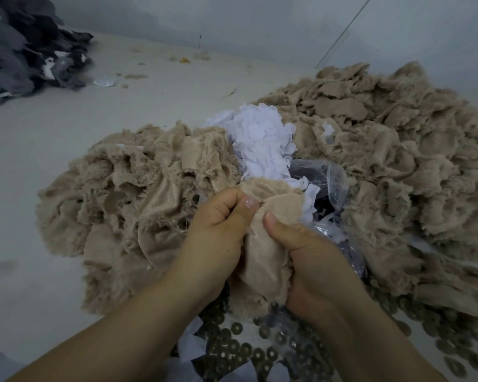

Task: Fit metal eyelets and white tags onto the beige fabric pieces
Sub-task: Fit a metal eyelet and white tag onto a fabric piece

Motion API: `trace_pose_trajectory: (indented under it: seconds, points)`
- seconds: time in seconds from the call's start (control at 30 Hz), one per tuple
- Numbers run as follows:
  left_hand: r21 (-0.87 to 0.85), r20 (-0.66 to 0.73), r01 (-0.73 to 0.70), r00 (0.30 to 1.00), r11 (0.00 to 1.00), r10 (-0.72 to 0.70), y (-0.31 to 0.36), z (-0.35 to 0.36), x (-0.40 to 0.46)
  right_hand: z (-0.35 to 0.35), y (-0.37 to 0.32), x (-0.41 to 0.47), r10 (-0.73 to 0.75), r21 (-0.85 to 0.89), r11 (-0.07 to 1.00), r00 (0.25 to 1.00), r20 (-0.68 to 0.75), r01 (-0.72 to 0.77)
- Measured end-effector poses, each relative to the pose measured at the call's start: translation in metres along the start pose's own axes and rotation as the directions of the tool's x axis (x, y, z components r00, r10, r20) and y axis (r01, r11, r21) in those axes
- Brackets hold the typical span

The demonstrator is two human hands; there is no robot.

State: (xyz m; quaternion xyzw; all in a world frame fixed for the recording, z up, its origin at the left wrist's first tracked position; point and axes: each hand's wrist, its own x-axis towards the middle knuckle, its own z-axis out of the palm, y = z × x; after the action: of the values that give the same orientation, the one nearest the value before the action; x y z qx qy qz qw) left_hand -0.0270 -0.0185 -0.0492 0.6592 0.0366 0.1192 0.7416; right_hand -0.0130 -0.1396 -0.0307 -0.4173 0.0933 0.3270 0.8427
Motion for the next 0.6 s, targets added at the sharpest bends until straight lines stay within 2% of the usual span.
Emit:
trace_pose_trajectory:
  seconds: [0.13, 0.4, 0.5, 0.6]
  points:
    - [-0.052, 0.005, 0.018, 1.000, 0.998, -0.018, -0.001, 0.001, 0.000, -0.002, 0.001, 0.001, 0.037, 0.032, 0.999, 0.998, 0.046, -0.039]
    - [-0.029, 0.033, -0.011, 0.999, 1.000, 0.012, 0.001, 0.000, 0.002, -0.008, -0.001, 0.002, 0.032, -0.017, 0.999, 0.997, 0.072, -0.031]
    - [0.000, 0.023, 0.010, 1.000, 1.000, -0.010, -0.004, -0.002, 0.002, -0.012, -0.004, 0.003, 0.014, -0.115, 0.993, 0.999, 0.034, -0.010]
    - [0.023, 0.007, 0.027, 1.000, 0.999, -0.027, -0.010, -0.010, 0.001, -0.016, -0.017, 0.001, -0.157, -0.385, 0.909, 0.987, 0.033, 0.158]
